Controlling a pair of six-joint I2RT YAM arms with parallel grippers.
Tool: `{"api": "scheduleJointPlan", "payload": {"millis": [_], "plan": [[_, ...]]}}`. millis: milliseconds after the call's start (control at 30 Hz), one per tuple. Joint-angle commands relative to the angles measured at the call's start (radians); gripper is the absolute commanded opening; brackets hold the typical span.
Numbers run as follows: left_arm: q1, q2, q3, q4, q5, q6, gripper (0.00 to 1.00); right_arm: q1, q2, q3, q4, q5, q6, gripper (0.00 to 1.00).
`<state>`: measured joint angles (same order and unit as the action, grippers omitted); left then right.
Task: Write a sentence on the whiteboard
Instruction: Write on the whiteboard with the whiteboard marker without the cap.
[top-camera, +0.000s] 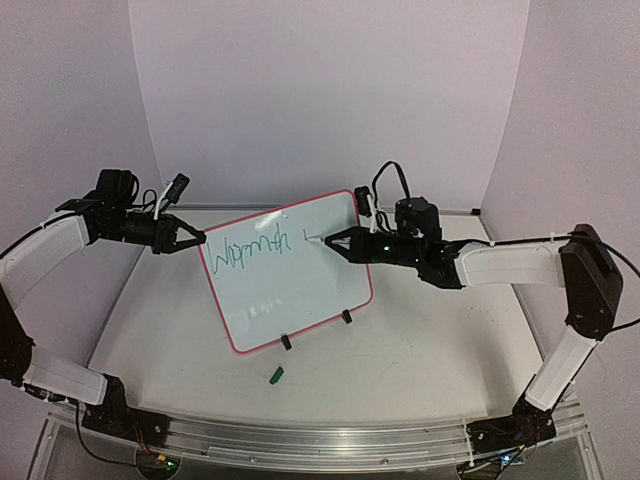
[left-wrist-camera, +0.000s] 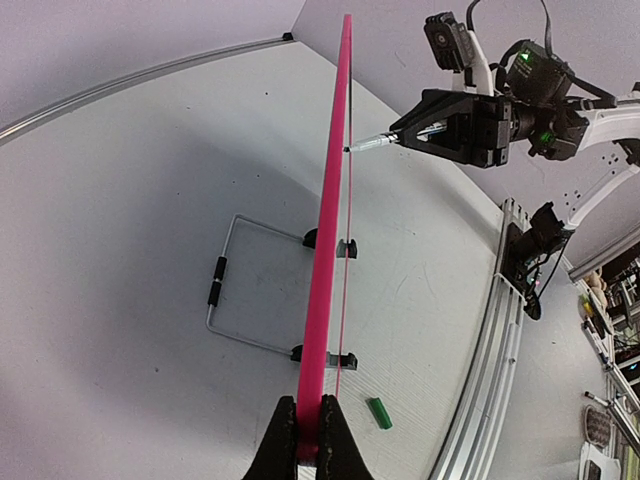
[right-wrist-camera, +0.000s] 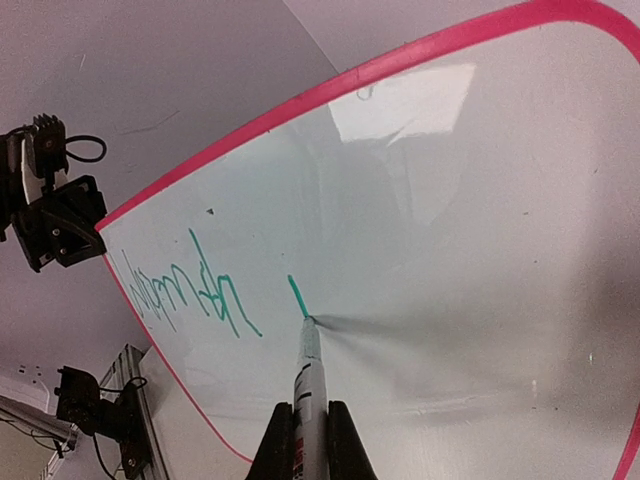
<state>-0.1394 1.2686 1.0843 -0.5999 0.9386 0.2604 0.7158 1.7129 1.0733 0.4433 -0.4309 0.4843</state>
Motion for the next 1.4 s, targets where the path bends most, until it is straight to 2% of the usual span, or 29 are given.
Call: {"api": "scheduleJointPlan", "payload": {"millis": [0, 333, 900, 1133, 1367], "plan": [[-0.030, 0.005, 0.005, -0.029, -0.021, 0.013, 0.00, -0.006, -0.023, -0.017, 0.020, 0.024, 0.017, 0.00], [-0.031, 0.007, 0.006, -0.029, -0.023, 0.011, 0.00, -0.006, -0.084, 0.000, 0.069, -0.046, 0.008, 0.00], [-0.032, 0.009, 0.006, -0.029, -0.024, 0.012, 0.00, -0.006, 0.030, 0.106, 0.058, -0.007, 0.013, 0.00], [-0.034, 0.009, 0.006, -0.029, -0.024, 0.013, 0.00, -0.010, 0.041, 0.096, 0.061, 0.032, 0.023, 0.00], [-0.034, 0.010, 0.005, -0.029, -0.024, 0.013, 0.00, -0.010, -0.046, 0.030, 0.124, -0.007, -0.005, 0.00]]}}
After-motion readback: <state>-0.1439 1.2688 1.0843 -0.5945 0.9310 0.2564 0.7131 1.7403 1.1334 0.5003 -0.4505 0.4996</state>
